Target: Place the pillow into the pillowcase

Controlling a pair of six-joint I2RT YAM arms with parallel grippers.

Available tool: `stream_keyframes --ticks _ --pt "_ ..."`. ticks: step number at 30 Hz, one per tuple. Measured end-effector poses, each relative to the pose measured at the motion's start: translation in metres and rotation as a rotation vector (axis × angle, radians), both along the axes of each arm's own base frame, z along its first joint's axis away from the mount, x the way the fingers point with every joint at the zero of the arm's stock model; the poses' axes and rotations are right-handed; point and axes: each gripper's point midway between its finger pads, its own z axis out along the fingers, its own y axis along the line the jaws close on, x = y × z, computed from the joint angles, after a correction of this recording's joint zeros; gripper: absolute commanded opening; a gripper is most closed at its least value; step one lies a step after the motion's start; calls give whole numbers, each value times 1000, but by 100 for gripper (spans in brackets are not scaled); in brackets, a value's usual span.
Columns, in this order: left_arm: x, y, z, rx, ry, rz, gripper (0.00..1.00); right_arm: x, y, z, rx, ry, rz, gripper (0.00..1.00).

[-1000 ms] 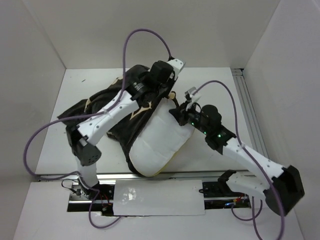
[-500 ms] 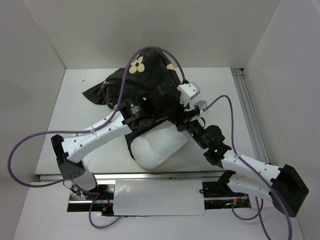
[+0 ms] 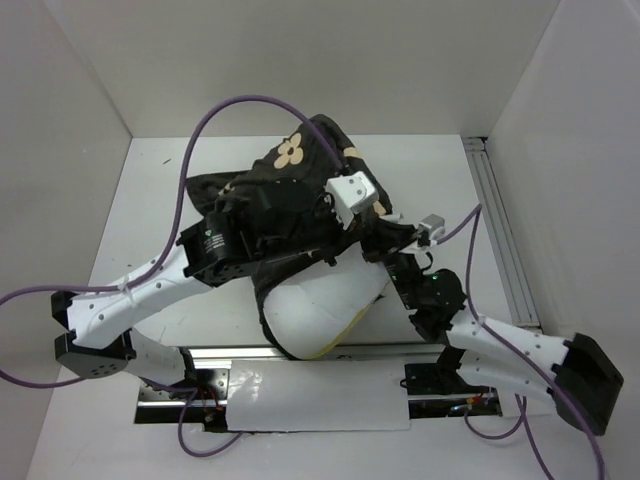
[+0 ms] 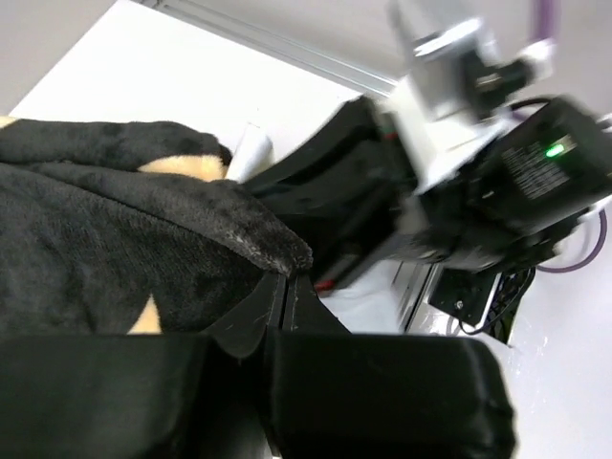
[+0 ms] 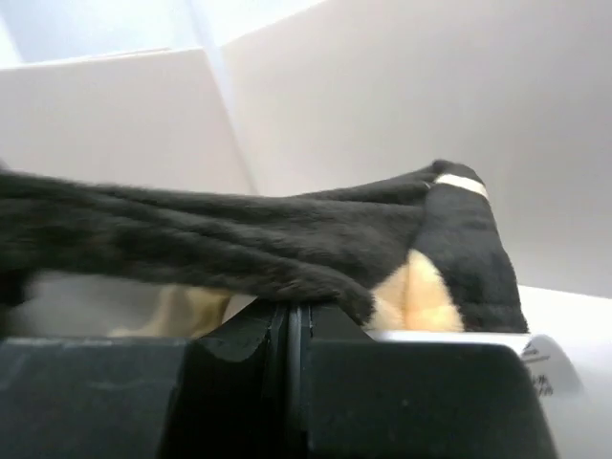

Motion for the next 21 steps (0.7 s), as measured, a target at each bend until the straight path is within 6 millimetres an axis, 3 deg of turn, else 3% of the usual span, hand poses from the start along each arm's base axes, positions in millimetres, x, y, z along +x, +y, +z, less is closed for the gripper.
stream_keyframes --ticks 3,8,10,20,21 --pt "1 -3 -12 30 31 4 0 25 10 -25 12 58 -64 0" --pt "11 -19 -77 197 127 24 0 65 20 -113 -96 253 -217 0" --pt "15 -21 -96 232 154 43 0 74 16 -136 -125 307 -264 0" --pt "39 -24 -114 181 188 145 0 95 -7 -152 -33 412 -304 0" --pt "45 -24 -120 175 212 149 0 98 -10 -155 -41 429 -309 19"
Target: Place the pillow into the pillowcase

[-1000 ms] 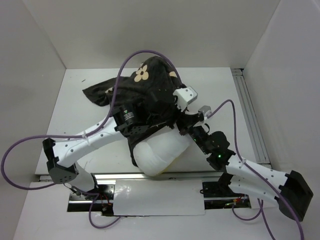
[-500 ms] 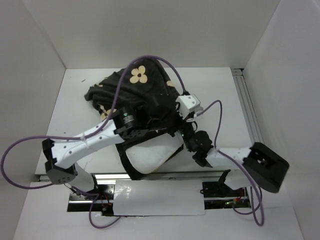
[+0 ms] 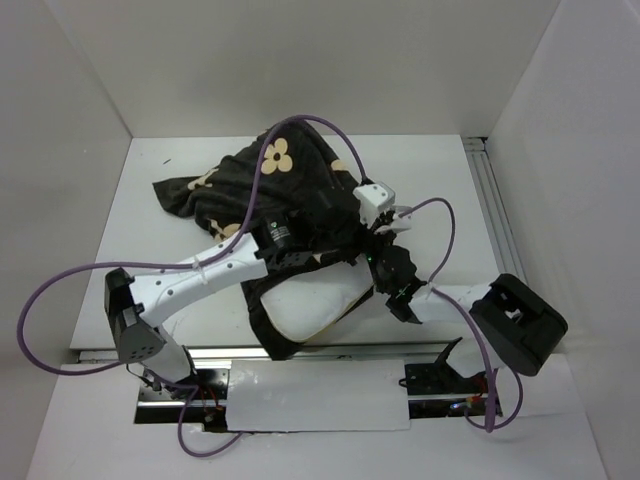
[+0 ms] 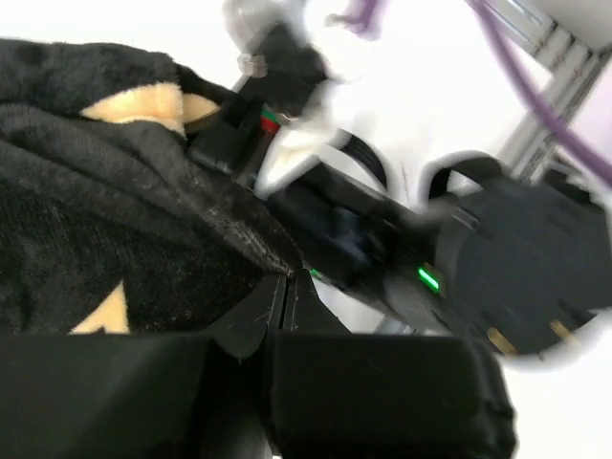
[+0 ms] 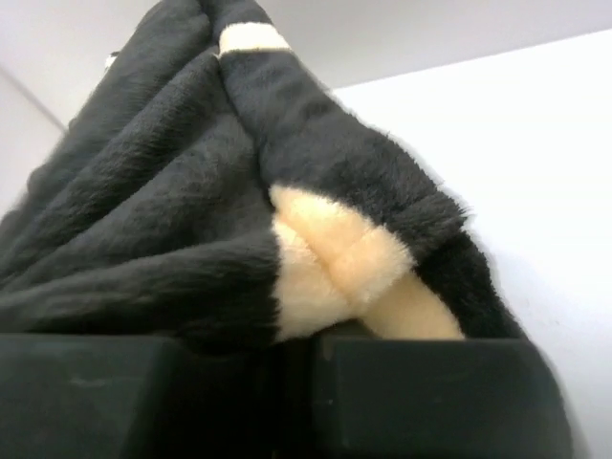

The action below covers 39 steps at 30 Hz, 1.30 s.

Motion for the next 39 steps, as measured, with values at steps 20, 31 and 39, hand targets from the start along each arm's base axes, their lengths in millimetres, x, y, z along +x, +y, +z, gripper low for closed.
stream_keyframes --ticks 20,31,39 --pt "44 -43 -67 -138 414 -129 66 -43 -85 -63 -146 664 -139 96" --pt "23 -20 -62 -146 428 -102 100 -111 -89 -42 -188 728 67 100" --pt "-8 21 -49 -243 445 -21 100 -128 -35 -26 -180 668 385 100"
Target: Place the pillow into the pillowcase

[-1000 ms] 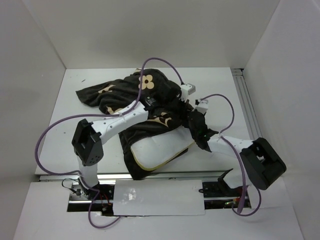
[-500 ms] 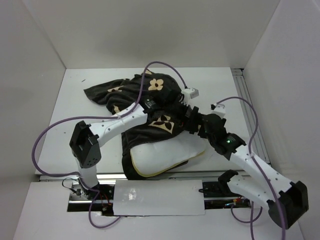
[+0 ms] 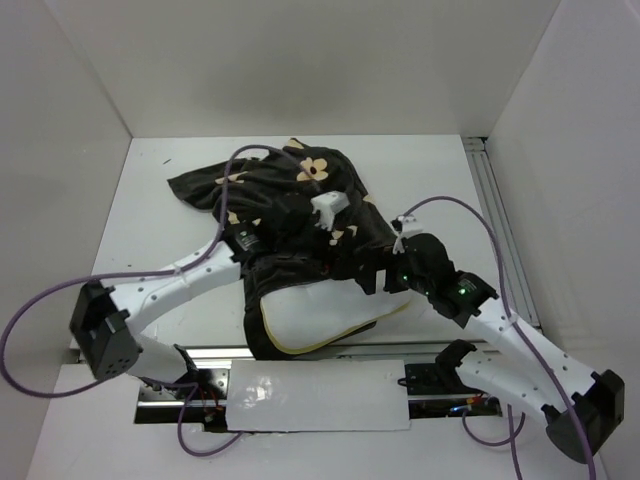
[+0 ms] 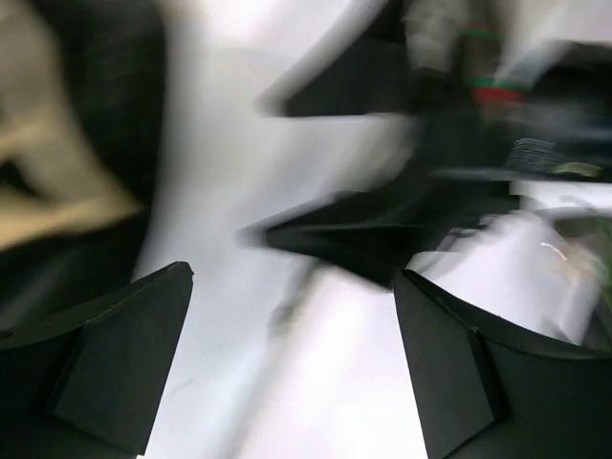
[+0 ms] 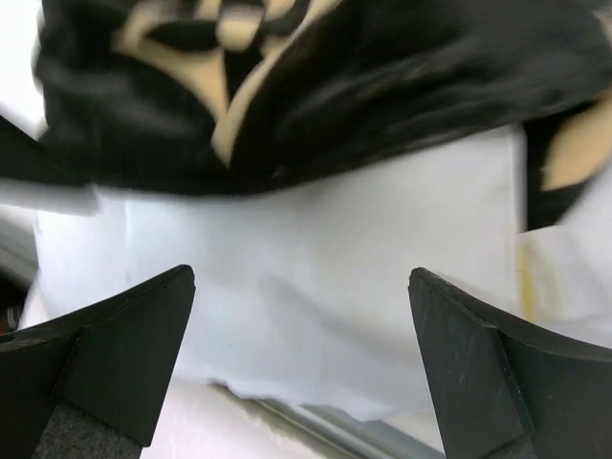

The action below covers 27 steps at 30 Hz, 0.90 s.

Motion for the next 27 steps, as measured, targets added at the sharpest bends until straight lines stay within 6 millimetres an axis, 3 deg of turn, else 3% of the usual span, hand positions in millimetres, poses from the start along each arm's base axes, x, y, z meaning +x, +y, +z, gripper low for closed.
stream_keyframes --ticks 2,5,8,10,12,15,18,21,24,27 --pt "7 35 -16 59 -10 126 100 -8 11 -11 -29 34 75 100" --pt "29 104 -61 188 40 376 96 -17 26 -26 -66 60 156 100" --pt "31 136 -108 279 124 474 89 -13 36 -40 -121 55 174 100" --pt "32 141 -131 302 169 483 84 0 38 -46 -151 33 140 100" --pt "41 139 -141 286 196 485 82 19 35 -51 -179 0 75 100" --pt "58 135 -150 248 253 472 79 57 21 -56 -169 -24 -38 100" --pt "76 128 -156 222 322 444 75 100 -7 -71 -133 11 -145 100" --pt "97 116 -155 202 355 413 74 127 -18 -81 -106 55 -166 100" --pt "115 107 -144 192 315 395 75 147 -15 -67 -93 20 -149 100" --pt "121 107 -130 192 252 401 83 150 -6 -46 -95 -40 -118 100"
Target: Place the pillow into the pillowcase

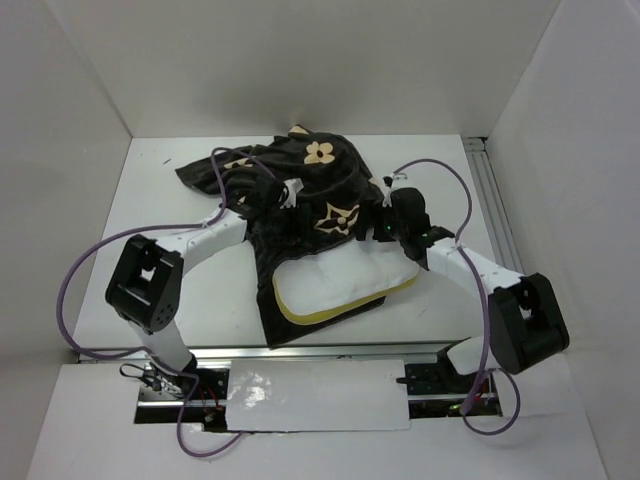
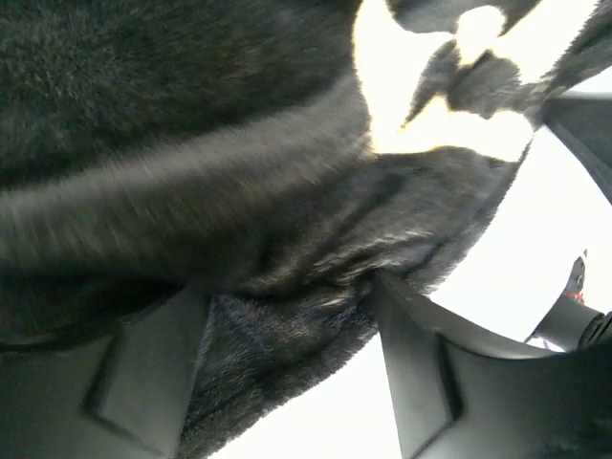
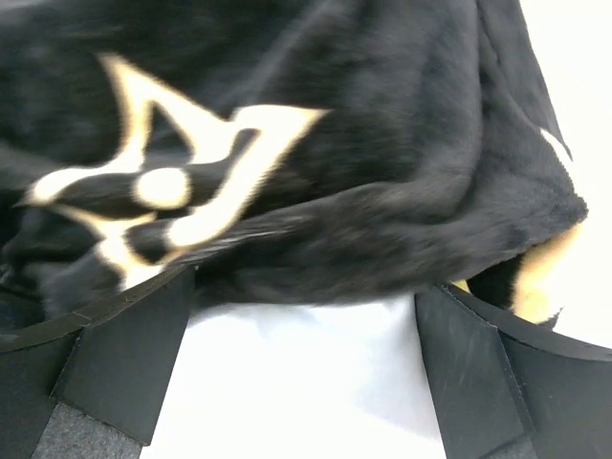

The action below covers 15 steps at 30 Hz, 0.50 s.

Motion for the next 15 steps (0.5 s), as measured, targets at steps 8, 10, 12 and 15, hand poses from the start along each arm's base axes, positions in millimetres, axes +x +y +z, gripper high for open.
stream_keyframes --ticks 8,10,12,15 --pt "-45 51 43 29 -173 133 100 -59 46 60 -51 -127 155 100" --pt "-66 70 41 21 -195 180 100 -81 58 64 -75 -135 205 100" --pt "-85 87 29 23 -191 221 100 -102 72 64 -100 -137 266 100" --pt "-110 108 -7 52 -128 275 100 -141 107 55 -158 -153 434 100"
